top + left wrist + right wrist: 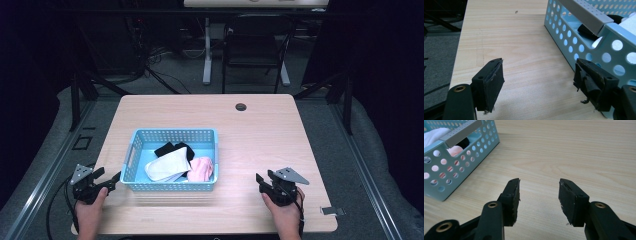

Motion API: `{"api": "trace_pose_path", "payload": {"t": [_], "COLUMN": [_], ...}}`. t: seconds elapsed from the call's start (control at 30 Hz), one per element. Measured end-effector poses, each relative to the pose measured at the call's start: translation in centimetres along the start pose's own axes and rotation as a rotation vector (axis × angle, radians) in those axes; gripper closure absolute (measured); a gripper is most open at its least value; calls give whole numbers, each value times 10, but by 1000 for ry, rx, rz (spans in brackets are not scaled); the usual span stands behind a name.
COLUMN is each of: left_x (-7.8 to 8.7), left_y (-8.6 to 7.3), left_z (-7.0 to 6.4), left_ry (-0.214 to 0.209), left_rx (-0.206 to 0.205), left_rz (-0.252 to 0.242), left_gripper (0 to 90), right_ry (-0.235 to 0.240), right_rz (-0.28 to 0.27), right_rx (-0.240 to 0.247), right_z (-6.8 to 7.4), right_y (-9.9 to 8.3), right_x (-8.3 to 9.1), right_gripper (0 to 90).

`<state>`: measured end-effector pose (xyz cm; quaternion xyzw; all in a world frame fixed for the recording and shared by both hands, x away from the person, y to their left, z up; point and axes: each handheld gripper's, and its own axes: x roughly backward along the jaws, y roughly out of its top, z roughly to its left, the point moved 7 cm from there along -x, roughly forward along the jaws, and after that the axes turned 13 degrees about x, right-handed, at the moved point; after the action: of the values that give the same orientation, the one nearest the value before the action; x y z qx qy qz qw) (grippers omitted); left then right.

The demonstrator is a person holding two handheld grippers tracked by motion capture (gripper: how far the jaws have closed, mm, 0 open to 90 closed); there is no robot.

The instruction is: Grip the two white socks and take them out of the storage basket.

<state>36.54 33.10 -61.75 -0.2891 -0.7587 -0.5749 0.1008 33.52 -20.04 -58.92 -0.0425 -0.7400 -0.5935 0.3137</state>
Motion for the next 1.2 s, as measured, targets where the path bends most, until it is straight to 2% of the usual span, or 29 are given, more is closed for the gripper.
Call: {"api": "trace_pose_path", "payload": {"t": [0.2, 0.3, 0.57, 0.73, 0.93, 1.03, 1.17, 1.2], "left_x": [1, 1, 1, 1, 1, 2, 2, 2], "left_y": [0, 0, 1, 1, 1, 1, 1, 1], "left_z": [1, 1, -2, -2, -2, -1, -1, -1], "left_ry": [1, -1, -6, -6, -6, -7, -7, -8], "left_rx": [6, 3, -3, -5, -2, 1, 0, 2], "left_rz": [-10, -8, -10, -6, -7, -10, -9, -10], "left_gripper": [238, 238, 238, 238, 238, 238, 238, 238], "right_ry": [-5, -6, 24, 34, 39, 68, 79, 93], "right_rz": [1, 6, -9, -10, 12, 22, 42, 48], "right_rx": [17, 8, 36, 34, 65, 51, 76, 88], "right_z": [1, 2, 9, 13, 21, 27, 31, 35], "right_y": [1, 1, 5, 8, 13, 17, 23, 30], "right_x": [0, -1, 2, 5, 4, 3, 4, 5], "right_gripper": [507, 506, 513, 517, 515, 514, 513, 512]}}
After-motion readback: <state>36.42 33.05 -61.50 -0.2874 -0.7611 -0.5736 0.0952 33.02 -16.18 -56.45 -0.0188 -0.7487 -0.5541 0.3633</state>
